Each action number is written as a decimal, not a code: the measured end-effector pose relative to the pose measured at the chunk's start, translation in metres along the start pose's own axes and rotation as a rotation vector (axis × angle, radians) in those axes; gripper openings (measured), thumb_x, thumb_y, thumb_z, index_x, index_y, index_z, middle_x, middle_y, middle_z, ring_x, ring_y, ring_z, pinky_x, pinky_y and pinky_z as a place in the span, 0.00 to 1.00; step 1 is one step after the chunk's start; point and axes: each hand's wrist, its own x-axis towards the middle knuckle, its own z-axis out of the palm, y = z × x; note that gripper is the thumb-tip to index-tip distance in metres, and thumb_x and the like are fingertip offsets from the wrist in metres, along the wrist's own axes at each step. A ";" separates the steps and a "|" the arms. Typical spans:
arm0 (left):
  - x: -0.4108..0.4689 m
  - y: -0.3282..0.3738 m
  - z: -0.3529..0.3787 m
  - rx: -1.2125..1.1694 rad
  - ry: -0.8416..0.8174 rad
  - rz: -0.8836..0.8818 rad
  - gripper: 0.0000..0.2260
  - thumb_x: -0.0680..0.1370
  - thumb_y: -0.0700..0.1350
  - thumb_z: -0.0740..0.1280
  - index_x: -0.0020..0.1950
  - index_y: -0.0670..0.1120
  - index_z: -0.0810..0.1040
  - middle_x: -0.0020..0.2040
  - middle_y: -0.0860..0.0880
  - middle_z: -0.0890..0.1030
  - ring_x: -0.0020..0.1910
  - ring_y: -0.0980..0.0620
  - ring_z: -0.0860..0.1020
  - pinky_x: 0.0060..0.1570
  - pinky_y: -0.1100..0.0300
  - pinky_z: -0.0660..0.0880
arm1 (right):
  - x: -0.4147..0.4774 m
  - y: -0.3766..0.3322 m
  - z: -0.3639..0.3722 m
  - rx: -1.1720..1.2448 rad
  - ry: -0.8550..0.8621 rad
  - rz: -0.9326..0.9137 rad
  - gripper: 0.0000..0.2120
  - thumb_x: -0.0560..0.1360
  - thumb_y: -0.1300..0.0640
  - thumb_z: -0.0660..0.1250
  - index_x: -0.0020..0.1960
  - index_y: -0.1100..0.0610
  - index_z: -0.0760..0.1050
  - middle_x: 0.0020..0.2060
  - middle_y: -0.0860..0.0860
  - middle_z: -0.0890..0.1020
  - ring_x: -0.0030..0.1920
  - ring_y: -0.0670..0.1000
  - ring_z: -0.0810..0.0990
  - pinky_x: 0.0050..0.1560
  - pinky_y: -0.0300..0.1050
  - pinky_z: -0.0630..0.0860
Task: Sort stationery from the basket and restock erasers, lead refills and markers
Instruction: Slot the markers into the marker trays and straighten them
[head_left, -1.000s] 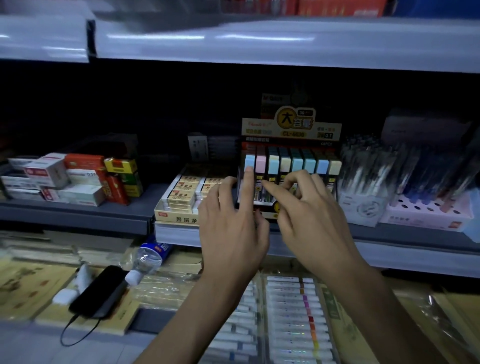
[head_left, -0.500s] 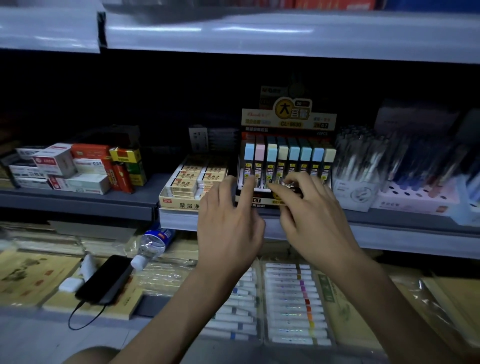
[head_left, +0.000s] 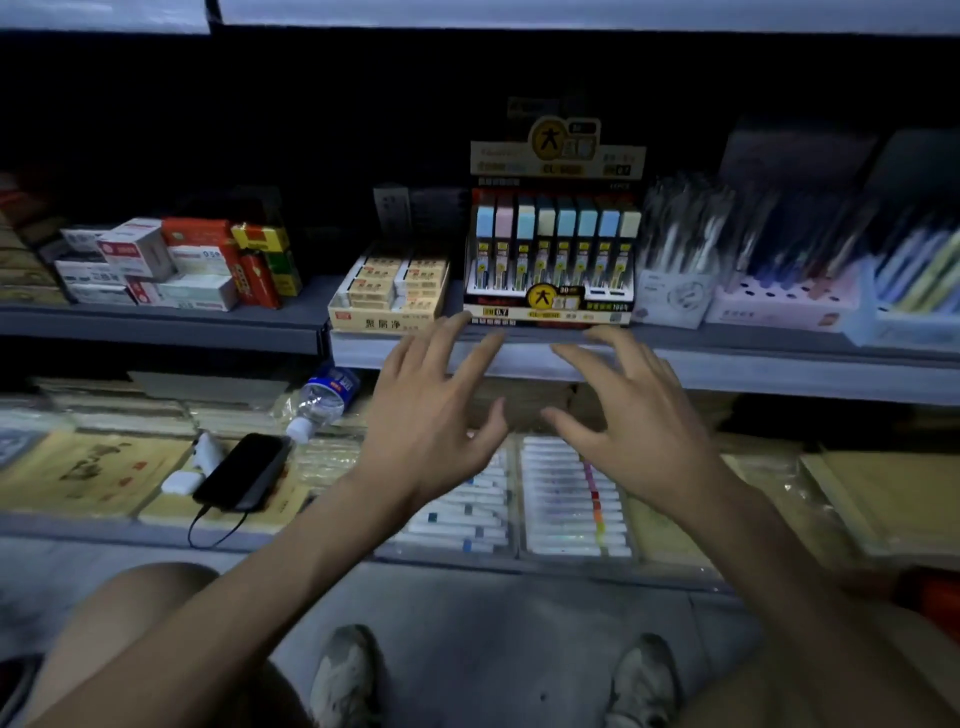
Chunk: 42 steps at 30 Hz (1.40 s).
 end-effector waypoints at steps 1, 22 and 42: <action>-0.008 -0.003 -0.001 0.000 -0.017 -0.003 0.28 0.78 0.59 0.61 0.78 0.52 0.67 0.77 0.44 0.67 0.74 0.41 0.68 0.70 0.42 0.67 | -0.010 0.001 0.003 0.004 -0.020 0.005 0.31 0.78 0.38 0.66 0.78 0.46 0.65 0.76 0.50 0.63 0.75 0.53 0.62 0.72 0.57 0.65; -0.142 -0.064 0.119 -0.139 -0.580 -0.496 0.24 0.81 0.55 0.62 0.75 0.47 0.65 0.67 0.42 0.75 0.58 0.38 0.79 0.47 0.49 0.75 | -0.065 0.001 0.160 -0.298 -0.612 -0.158 0.19 0.73 0.51 0.73 0.61 0.56 0.74 0.54 0.54 0.76 0.53 0.57 0.77 0.41 0.46 0.64; -0.138 -0.068 0.135 -0.511 -0.375 -0.738 0.19 0.82 0.52 0.62 0.71 0.47 0.69 0.59 0.44 0.80 0.55 0.43 0.80 0.52 0.47 0.78 | -0.071 0.024 0.180 -0.270 -0.554 -0.194 0.10 0.71 0.62 0.73 0.52 0.55 0.79 0.45 0.54 0.78 0.44 0.57 0.79 0.35 0.45 0.62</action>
